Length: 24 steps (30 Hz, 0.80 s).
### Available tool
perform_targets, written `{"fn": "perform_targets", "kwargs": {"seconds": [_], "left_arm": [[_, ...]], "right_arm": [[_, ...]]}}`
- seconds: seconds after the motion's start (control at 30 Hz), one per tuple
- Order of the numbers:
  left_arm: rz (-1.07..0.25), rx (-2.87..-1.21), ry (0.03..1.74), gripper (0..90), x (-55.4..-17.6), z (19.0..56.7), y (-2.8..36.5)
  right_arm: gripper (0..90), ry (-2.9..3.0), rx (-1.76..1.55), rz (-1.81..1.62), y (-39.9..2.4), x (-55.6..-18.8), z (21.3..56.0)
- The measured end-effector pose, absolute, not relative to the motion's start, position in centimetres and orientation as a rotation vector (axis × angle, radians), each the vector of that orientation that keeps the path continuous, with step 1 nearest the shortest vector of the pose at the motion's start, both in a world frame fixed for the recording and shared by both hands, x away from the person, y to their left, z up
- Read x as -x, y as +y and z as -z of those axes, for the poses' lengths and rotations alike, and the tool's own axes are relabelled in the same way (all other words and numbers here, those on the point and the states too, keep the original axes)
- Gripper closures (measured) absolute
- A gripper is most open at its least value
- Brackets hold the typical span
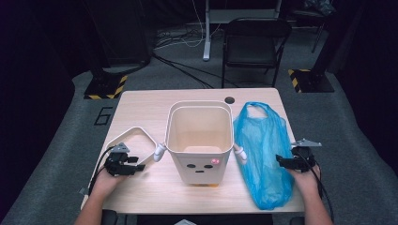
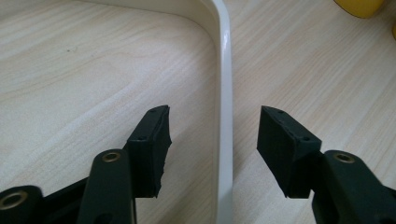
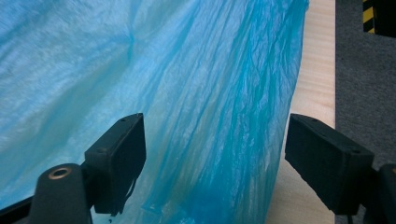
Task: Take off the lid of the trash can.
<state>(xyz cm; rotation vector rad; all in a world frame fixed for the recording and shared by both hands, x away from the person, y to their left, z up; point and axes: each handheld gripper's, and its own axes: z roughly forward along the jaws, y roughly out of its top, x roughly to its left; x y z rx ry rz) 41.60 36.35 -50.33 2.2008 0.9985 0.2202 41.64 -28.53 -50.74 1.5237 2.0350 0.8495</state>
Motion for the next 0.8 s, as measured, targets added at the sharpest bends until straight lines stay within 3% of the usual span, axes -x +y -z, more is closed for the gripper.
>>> {"fn": "perform_targets", "kwargs": {"seconds": [0.2,0.4,0.6,0.73,0.8], "left_arm": [[-0.223,-2.213,0.992,39.5,-41.62,50.34,36.31],[-0.226,-2.214,0.992,39.5,-41.61,50.32,36.36],[-0.226,-2.220,0.992,39.5,-41.63,50.36,36.35],[-0.227,-2.214,0.993,39.6,-41.60,50.30,36.42],[-0.223,-2.212,0.993,39.7,-41.60,50.30,36.44]], "right_arm": [[22.8,2.044,-1.551,-0.821,-28.37,-41.91,51.21],[52.3,2.103,-1.541,-0.870,-28.74,-41.88,51.30],[71.0,2.159,-1.496,-0.867,-28.38,-41.83,51.12],[73.6,2.181,-1.479,-0.859,-28.03,-41.78,51.04],[63.7,2.188,-1.473,-0.853,-27.98,-41.76,51.00]]}}
